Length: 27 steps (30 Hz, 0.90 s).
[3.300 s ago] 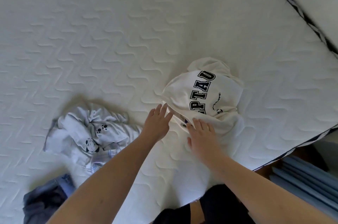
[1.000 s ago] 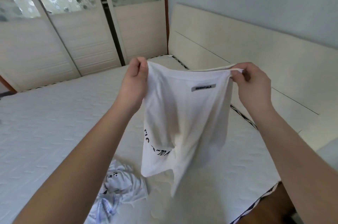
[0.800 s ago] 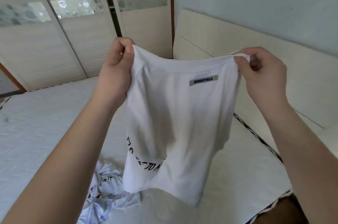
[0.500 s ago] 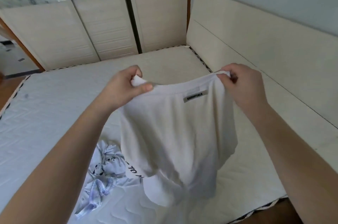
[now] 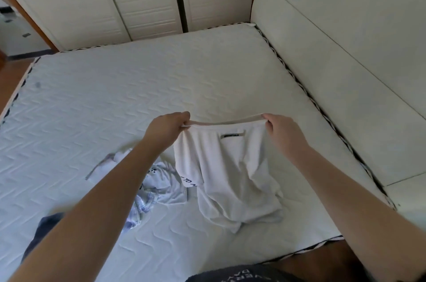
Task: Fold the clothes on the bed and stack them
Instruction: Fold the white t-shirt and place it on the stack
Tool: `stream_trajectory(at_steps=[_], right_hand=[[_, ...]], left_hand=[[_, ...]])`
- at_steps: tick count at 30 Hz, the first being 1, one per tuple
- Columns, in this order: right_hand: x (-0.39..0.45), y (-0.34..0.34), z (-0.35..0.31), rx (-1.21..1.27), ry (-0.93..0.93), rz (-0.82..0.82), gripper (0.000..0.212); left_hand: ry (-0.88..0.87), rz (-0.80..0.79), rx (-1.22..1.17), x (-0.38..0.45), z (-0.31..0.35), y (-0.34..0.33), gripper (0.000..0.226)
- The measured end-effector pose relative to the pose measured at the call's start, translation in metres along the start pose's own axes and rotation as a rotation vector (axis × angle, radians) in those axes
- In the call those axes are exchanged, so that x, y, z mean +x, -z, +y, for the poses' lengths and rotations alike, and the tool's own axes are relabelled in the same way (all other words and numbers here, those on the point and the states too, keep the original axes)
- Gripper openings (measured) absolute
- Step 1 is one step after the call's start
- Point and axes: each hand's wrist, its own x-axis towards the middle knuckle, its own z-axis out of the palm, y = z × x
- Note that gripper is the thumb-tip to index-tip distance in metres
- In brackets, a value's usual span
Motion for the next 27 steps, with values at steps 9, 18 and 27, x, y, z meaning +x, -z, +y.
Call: stream_trajectory(at_steps=[9,18,27], right_hand=[[0.015,-0.024,0.026,0.035,-0.114,-0.032,0.028],[0.093,-0.046,0.06,0.544,-0.304,-0.402,0.051],[0.224,-0.071,0.075,0.715,-0.347,-0.456,0.056]], left_hand=[[0.176,0.03,-0.294,0.032,-0.006,-0.055,0.013],[0.421,0.112,-0.374,0.094,0.007,-0.083,0.01],[0.559,0.119,-0.379,0.203,-0.012,-0.096,0.015]])
